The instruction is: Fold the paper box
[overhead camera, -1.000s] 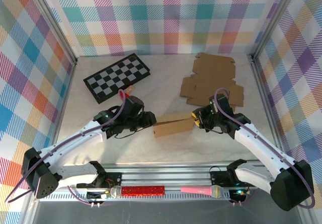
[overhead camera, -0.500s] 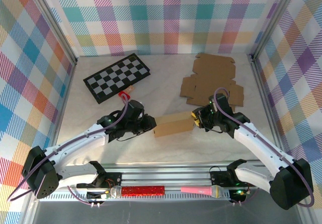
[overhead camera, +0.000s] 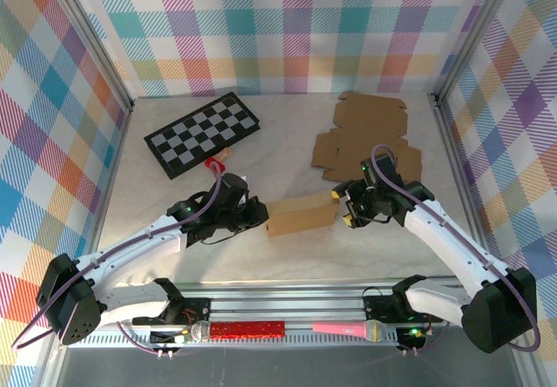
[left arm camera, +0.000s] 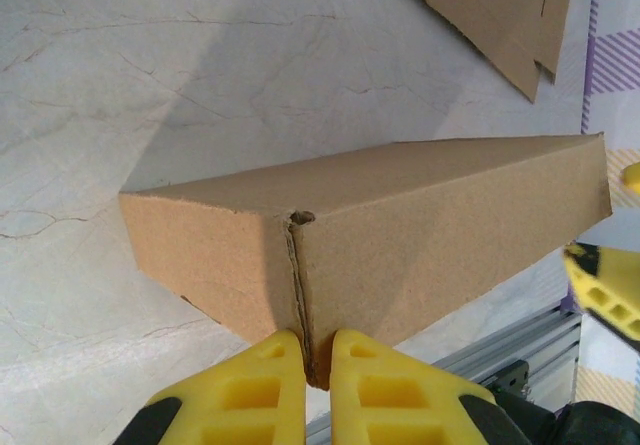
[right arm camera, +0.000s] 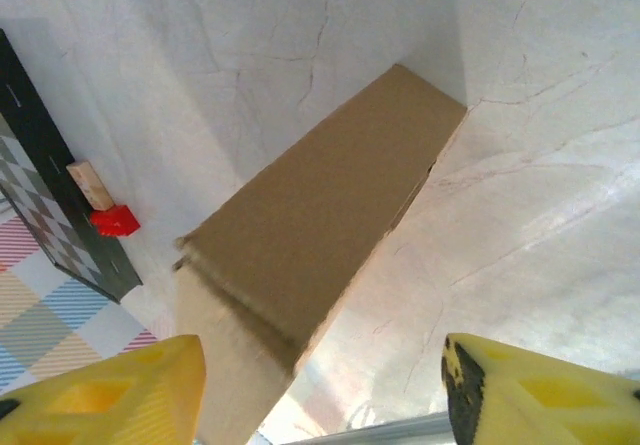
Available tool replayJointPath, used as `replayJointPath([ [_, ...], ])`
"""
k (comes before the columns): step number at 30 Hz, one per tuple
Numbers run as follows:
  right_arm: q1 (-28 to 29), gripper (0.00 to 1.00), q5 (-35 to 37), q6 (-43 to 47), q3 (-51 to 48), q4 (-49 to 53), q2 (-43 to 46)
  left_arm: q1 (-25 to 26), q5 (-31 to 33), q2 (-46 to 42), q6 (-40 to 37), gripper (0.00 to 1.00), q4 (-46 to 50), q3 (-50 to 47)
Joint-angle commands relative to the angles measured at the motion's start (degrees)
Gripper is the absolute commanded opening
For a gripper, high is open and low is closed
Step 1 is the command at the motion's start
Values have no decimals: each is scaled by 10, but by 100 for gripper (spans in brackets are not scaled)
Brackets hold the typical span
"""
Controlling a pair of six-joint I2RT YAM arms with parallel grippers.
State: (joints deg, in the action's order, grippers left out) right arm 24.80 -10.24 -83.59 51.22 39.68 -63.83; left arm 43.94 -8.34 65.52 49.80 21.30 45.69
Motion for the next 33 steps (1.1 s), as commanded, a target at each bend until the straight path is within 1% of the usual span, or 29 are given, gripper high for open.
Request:
replayJointPath([
  [1,-28,67,-27,-20,39,65,2,-1,13,16,-32,9,75,0],
  [3,-46,69,-59,-64,30,56,-1,2,15,17,-36,9,78,2],
  [5,-60,70,-100,-110,12,20,-8,4,16,18,-38,8,78,4],
  [8,-62,72,-153,-154,2,-11,-31,8,19,21,-41,8,81,9],
  [11,-62,76,-195,-137,23,17,-63,12,24,26,-42,7,81,16],
  [13,-62,77,-199,-126,26,22,-72,17,26,31,-43,7,81,19],
  [15,-61,77,-197,-133,13,5,-74,22,29,32,-43,7,81,19],
  [17,-62,76,-195,-141,-7,-35,-81,27,33,33,-43,7,82,19],
  [19,-62,75,-201,-133,-14,-60,-99,33,38,32,-43,7,83,18],
  [23,-62,70,-225,-90,-12,-89,-139,40,55,25,-49,8,93,17],
  [25,-62,65,-236,-66,-13,-97,-154,41,59,20,-50,9,93,14],
  [27,-61,60,-242,-46,-21,-121,-162,43,63,16,-50,14,93,12],
  [30,-60,55,-246,-23,-32,-157,-169,42,70,8,-49,25,101,16],
  [31,-60,53,-247,-20,-36,-175,-170,42,76,2,-47,29,109,21],
  [32,-58,52,-247,-17,-42,-193,-172,41,85,-6,-44,36,117,27],
  [33,-55,51,-247,-14,-47,-215,-173,39,95,-18,-39,47,124,36],
])
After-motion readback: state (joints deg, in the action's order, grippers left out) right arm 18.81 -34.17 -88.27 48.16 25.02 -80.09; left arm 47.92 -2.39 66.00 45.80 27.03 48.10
